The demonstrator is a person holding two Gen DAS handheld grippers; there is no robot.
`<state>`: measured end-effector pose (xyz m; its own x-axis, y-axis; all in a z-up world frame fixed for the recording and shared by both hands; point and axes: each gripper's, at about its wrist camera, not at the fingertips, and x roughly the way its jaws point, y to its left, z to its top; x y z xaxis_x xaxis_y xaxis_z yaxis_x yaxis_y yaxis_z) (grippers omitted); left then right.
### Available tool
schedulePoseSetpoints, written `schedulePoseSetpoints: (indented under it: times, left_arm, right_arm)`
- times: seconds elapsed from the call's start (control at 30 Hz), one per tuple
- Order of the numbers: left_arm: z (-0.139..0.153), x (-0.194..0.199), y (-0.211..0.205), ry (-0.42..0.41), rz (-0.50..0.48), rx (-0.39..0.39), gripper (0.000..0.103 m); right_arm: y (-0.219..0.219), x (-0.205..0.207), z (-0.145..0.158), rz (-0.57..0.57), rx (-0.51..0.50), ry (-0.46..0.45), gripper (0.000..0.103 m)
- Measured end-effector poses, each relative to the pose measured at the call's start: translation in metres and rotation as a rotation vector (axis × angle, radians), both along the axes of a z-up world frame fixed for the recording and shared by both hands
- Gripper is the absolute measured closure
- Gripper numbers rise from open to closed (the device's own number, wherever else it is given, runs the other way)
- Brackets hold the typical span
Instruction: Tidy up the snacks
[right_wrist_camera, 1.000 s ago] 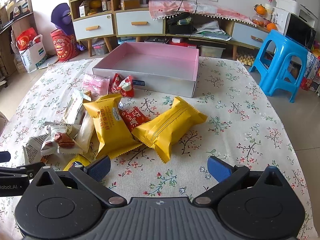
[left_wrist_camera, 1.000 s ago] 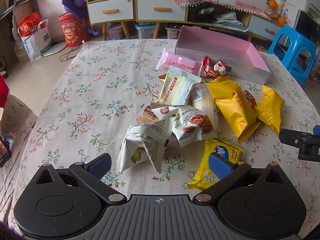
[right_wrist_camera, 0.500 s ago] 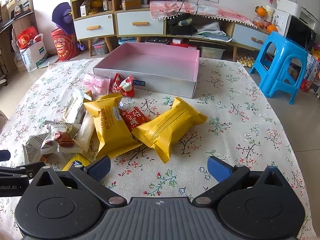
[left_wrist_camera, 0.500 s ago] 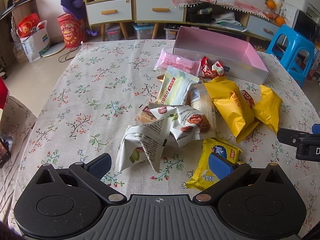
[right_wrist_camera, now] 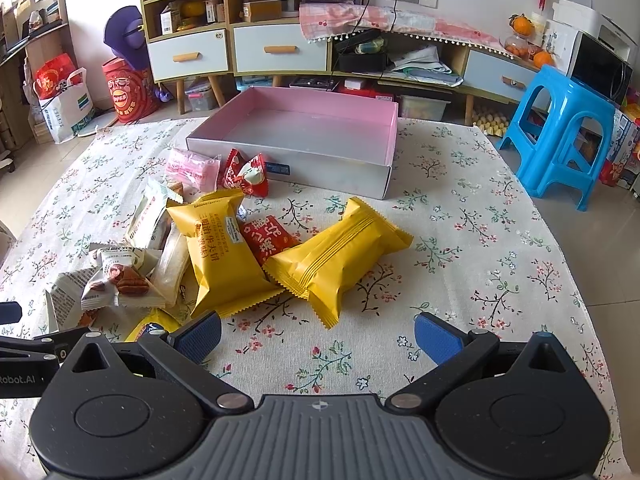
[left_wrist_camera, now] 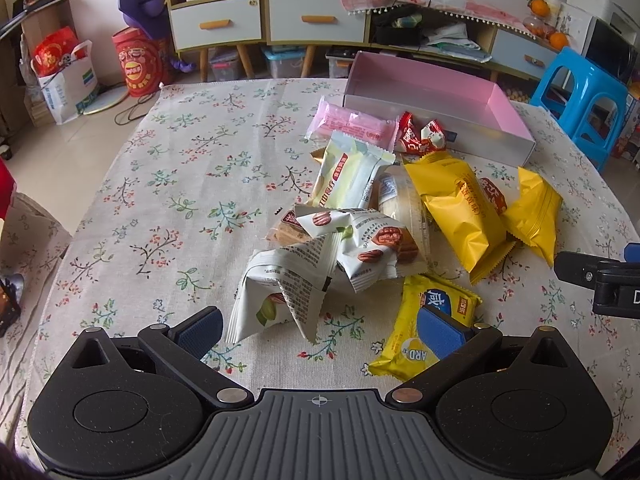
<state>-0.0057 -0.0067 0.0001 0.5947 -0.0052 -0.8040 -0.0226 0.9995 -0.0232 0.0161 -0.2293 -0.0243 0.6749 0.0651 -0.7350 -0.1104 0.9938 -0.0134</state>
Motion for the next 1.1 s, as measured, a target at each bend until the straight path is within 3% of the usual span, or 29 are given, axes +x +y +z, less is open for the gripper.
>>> schedulePoseSetpoints:
  times: [1.1]
  left_arm:
    - [-0.0039,0.0026,-0.0004,-0.011,-0.017,0.03,0.0]
  right_arm:
    - [0.0004,0.0027,0.0053,0.012,-0.01,-0.014,0.008]
